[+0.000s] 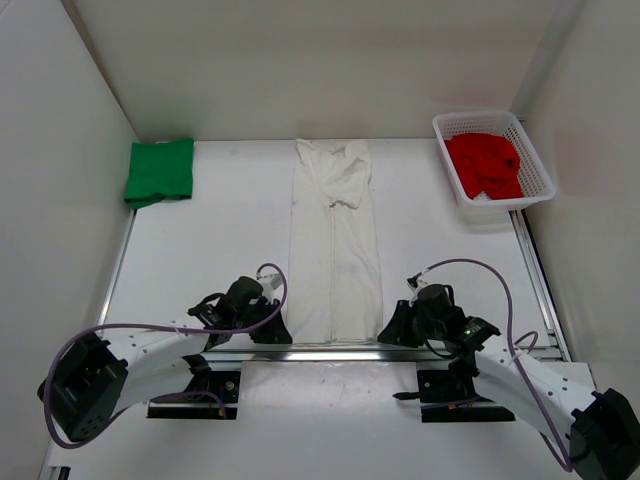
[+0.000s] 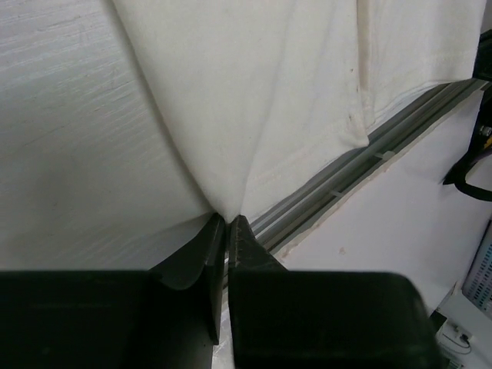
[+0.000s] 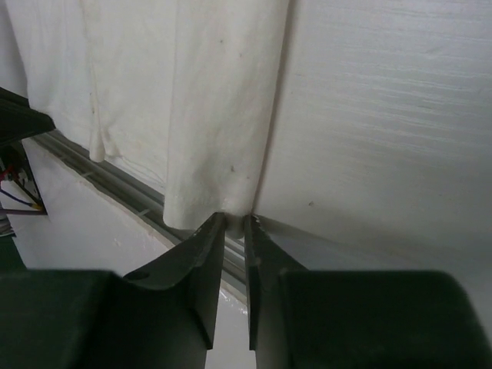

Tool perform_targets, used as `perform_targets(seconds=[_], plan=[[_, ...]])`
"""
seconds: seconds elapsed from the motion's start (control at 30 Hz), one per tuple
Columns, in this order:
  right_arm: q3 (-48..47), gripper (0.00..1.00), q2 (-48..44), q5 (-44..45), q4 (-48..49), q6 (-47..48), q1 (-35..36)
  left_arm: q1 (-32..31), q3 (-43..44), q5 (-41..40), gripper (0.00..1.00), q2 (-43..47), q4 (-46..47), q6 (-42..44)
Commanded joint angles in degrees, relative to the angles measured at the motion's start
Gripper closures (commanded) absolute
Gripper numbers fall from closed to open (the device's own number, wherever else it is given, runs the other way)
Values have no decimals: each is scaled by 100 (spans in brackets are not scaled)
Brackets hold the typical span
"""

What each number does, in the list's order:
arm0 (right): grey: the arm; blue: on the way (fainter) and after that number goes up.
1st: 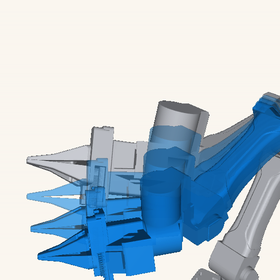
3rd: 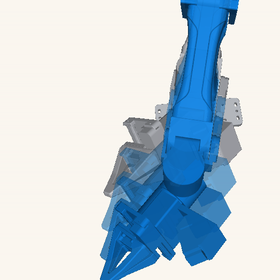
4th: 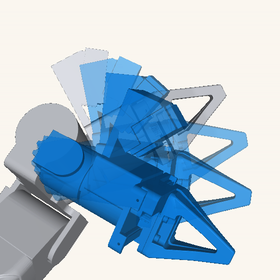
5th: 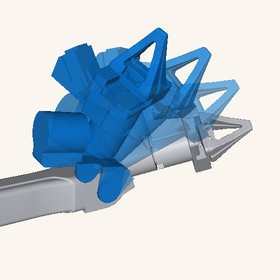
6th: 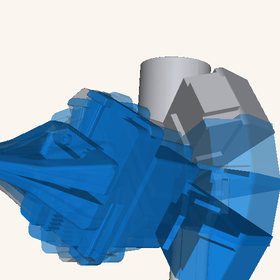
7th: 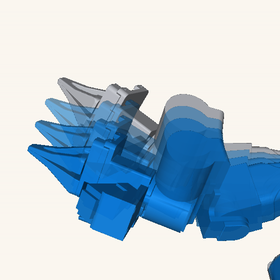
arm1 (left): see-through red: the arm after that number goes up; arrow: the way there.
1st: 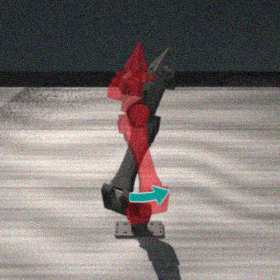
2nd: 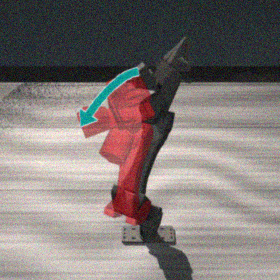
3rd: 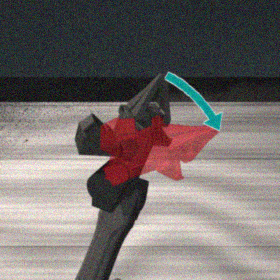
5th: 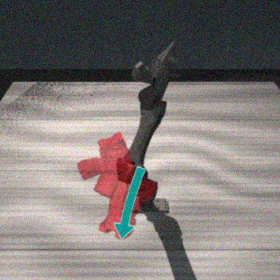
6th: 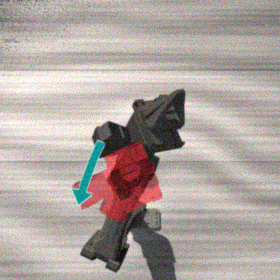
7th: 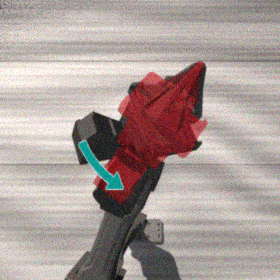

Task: Fold and stack the t-shirts
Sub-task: Rotate the tshirt 90 degrees

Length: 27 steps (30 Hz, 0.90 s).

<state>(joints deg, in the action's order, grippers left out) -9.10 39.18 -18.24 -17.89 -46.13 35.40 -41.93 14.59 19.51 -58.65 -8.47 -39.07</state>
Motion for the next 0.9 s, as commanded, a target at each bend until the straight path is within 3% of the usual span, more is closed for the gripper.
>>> perform_targets(seconds=[0.0,0.07,0.27,0.37,0.5,0.6,0.87], plan=[[14,87,-33,-136,251,-37,-86,-52,-9,-96,88,3,3,-48],[-56,99,-51,-171,216,-19,-60,-34,-17,-8,93,108,-23,-83],[-714,100,-235,-92,-302,16,143,53,359,150,99,652,-654,-233],[-1285,100,9,-100,-531,506,-250,605,1191,167,99,637,-1172,239],[-2041,100,966,-444,-338,1490,-1235,1204,2213,150,100,-205,-1255,716],[-2761,100,1826,-85,-119,1913,-1369,1423,2775,-132,100,-1066,-965,831],[-4150,100,3921,-267,866,2073,-2228,1714,4341,-887,100,-3037,-673,849]])
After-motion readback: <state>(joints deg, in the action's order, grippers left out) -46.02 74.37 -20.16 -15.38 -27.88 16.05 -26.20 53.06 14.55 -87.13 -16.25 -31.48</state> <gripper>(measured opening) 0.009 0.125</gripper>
